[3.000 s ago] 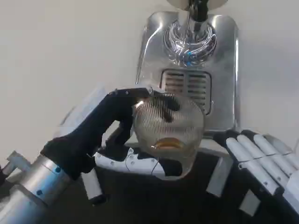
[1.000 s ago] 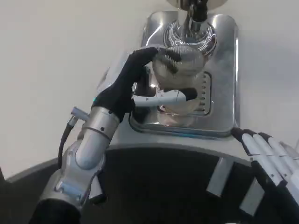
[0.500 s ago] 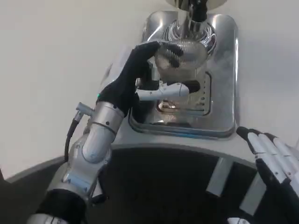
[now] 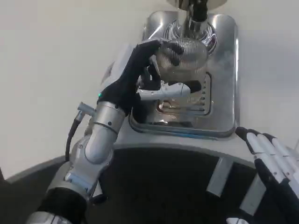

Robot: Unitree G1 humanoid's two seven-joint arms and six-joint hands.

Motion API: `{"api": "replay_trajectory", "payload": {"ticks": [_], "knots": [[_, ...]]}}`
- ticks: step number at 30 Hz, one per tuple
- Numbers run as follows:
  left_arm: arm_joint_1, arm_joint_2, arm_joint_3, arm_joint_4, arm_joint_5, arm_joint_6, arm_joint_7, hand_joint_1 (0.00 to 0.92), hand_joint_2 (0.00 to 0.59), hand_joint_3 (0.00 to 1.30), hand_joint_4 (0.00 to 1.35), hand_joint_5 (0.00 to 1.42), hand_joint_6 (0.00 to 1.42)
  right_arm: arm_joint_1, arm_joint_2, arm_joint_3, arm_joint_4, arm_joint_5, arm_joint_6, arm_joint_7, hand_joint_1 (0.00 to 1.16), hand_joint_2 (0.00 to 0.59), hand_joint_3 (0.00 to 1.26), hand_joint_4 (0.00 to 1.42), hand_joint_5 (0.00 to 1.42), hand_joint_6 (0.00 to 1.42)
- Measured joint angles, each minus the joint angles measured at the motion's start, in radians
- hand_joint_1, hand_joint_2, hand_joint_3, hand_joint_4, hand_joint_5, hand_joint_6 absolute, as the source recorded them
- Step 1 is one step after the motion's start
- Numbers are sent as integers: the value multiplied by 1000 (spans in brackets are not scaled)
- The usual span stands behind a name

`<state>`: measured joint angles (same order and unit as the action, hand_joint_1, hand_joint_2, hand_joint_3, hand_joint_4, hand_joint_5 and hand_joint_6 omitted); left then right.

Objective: Grasp the cup under the faucet to collect the drink, then remove the cup.

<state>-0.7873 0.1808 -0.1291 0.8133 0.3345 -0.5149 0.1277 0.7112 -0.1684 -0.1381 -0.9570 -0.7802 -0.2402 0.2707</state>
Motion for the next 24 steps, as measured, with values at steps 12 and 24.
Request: {"api": "replay_trajectory", "payload": {"ticks": [12,24], "knots": [[-8,9,5,3,-50,-36,-61,520,43,197,106,373,440,-1,-7,1,2,22,0,1,436,390,0,0,0,61],[76,29,82,-177,-135,-22,-70,319,59,0,0,204,196,-22,-21,6,6,23,9,1,442,391,5,0,0,63]]}}
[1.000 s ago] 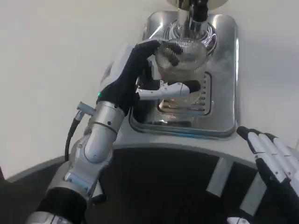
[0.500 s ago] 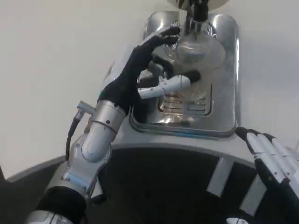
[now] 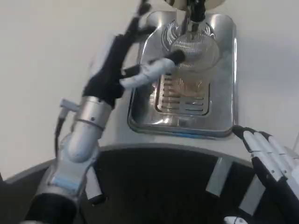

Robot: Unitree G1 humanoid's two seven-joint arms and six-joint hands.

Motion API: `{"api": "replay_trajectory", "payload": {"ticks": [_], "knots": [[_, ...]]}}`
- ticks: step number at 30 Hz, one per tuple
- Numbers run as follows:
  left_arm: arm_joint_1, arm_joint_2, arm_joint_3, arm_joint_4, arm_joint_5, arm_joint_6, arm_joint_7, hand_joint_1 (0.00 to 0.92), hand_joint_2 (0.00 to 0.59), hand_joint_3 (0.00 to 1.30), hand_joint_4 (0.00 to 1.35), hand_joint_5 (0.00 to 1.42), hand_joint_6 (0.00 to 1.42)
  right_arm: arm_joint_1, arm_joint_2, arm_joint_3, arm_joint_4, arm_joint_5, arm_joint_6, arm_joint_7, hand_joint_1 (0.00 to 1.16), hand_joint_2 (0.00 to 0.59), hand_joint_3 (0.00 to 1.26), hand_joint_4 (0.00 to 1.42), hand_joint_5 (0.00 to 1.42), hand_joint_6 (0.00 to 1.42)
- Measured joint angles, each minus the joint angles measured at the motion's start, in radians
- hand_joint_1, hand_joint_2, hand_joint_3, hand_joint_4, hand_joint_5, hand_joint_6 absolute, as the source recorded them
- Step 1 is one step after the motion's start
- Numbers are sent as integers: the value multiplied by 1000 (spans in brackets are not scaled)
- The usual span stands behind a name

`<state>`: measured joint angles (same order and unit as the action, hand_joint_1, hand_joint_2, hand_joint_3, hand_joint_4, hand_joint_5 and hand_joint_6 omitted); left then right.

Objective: Grasp the cup under the faucet to collect the drink, then remove the cup.

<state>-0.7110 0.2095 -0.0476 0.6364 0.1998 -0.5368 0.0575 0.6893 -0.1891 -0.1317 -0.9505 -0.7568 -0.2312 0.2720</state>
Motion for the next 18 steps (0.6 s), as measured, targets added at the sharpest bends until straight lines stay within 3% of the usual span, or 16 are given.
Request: {"api": "replay_trajectory", "payload": {"ticks": [2,3,4,5,8,12,18], "knots": [[20,6,21,-51,-32,21,-18,135,92,0,0,168,160,-13,-1,2,2,0,5,0,447,400,13,0,0,63],[39,17,33,-94,-43,30,-34,27,140,0,0,133,125,-19,-1,5,2,0,10,0,449,402,14,0,0,63],[50,26,43,-136,-65,38,-57,5,199,0,0,79,76,-24,-3,9,4,0,14,1,471,403,16,0,0,63],[59,28,54,-170,-91,48,-74,1,236,0,0,19,25,-32,-4,12,6,0,18,2,476,404,16,0,0,63],[91,27,91,-285,-198,113,-131,0,252,0,0,0,0,-52,-9,23,14,-1,23,3,481,403,19,0,0,63],[154,53,141,-558,-367,337,-225,0,229,0,0,0,0,-56,-9,27,19,-2,36,3,485,404,23,0,0,63],[173,60,182,-758,-496,553,-236,0,219,0,0,0,0,-54,-6,40,20,-2,44,3,499,417,30,0,0,63]]}}
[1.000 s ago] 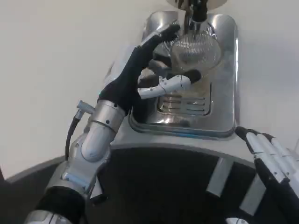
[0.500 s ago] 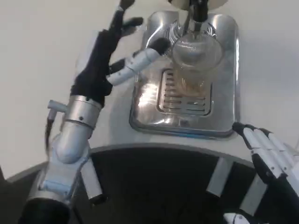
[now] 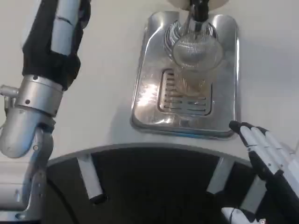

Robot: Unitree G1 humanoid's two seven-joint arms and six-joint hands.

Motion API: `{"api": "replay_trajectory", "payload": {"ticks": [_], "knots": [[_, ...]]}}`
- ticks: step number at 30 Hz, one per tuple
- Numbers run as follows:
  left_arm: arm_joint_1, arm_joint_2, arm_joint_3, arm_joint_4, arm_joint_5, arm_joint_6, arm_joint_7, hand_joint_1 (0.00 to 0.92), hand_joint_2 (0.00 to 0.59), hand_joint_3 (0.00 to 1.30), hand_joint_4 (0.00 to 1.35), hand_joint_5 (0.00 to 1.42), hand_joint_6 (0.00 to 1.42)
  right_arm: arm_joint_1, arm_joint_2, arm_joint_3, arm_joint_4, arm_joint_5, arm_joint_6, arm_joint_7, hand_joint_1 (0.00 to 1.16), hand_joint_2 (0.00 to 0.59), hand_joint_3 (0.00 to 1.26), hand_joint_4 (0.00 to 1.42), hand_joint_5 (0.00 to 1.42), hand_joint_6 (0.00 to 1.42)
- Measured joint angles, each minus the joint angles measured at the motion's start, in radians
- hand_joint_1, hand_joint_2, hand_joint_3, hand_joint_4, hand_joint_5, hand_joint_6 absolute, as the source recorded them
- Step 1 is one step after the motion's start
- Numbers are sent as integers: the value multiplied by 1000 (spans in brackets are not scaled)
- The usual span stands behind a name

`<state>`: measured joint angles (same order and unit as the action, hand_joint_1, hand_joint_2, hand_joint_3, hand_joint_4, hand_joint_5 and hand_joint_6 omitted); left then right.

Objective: Grasp the cup under the faucet to collect the drink, then remove the cup.

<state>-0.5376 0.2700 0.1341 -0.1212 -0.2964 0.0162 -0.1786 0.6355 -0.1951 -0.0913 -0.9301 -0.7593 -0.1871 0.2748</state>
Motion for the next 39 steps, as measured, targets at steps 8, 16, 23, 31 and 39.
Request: {"api": "replay_trajectory", "payload": {"ticks": [8,16,23,31,39], "knots": [[7,-34,11,-173,-125,204,15,0,211,0,0,0,0,-1,5,27,0,-5,6,0,507,421,35,0,0,63],[7,-63,5,-231,-167,301,26,0,209,0,0,0,0,1,5,38,0,-5,6,-3,515,424,36,0,0,63],[6,-101,-31,-284,-180,362,38,0,209,0,0,0,0,33,5,37,0,-4,6,-22,526,422,36,0,0,63],[1,-111,-95,-331,-167,403,42,0,203,0,0,0,0,40,2,36,0,-3,6,-27,541,422,42,0,0,63],[-20,-111,-123,-331,-158,413,28,0,200,0,0,0,0,40,-2,31,15,0,6,-28,550,424,44,0,0,63]]}}
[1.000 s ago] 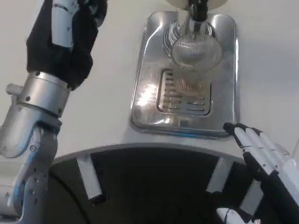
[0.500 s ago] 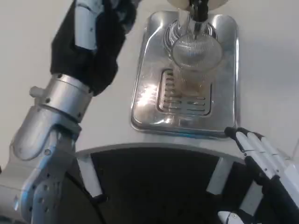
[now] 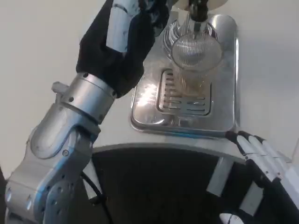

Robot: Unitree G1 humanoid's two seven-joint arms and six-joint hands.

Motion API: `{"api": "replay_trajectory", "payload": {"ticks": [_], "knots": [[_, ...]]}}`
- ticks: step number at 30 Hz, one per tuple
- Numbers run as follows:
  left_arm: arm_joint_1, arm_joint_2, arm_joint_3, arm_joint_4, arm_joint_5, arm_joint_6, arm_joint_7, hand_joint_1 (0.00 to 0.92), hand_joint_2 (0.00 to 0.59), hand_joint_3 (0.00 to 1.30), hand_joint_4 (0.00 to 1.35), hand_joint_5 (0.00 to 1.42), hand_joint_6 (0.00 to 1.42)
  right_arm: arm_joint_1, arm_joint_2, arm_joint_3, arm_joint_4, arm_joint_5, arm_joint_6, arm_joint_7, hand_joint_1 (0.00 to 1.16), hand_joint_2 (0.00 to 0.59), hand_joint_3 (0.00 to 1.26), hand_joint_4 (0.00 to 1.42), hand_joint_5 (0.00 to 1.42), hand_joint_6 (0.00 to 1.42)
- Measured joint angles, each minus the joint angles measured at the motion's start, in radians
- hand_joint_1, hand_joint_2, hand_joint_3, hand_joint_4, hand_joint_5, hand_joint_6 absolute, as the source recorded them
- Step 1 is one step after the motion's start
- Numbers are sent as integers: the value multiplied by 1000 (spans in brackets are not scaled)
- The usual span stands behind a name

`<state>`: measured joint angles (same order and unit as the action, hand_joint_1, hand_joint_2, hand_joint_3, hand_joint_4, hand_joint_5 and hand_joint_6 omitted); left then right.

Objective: Grasp the cup under the faucet to collect the drink, then remove the cup.

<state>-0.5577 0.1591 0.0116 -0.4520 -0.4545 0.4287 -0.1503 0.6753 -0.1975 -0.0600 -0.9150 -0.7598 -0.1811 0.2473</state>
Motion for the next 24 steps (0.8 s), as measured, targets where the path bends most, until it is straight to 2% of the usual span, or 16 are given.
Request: {"api": "replay_trajectory", "payload": {"ticks": [4,17,21,24], "knots": [[-6,-3,-30,0,13,0,-14,0,200,0,0,0,0,9,1,-1,0,0,0,-3,553,426,44,0,0,63],[-6,-14,-73,0,43,-1,-35,0,206,0,0,0,0,18,9,-3,-2,0,0,-6,559,428,44,0,3,63],[-6,-15,-90,1,77,-16,-38,0,246,0,0,0,0,18,9,-3,-2,0,0,-6,560,428,44,0,3,63],[-9,24,-125,12,175,-69,-64,0,253,0,0,0,0,17,9,-5,-2,1,0,-6,558,428,44,0,3,63]]}}
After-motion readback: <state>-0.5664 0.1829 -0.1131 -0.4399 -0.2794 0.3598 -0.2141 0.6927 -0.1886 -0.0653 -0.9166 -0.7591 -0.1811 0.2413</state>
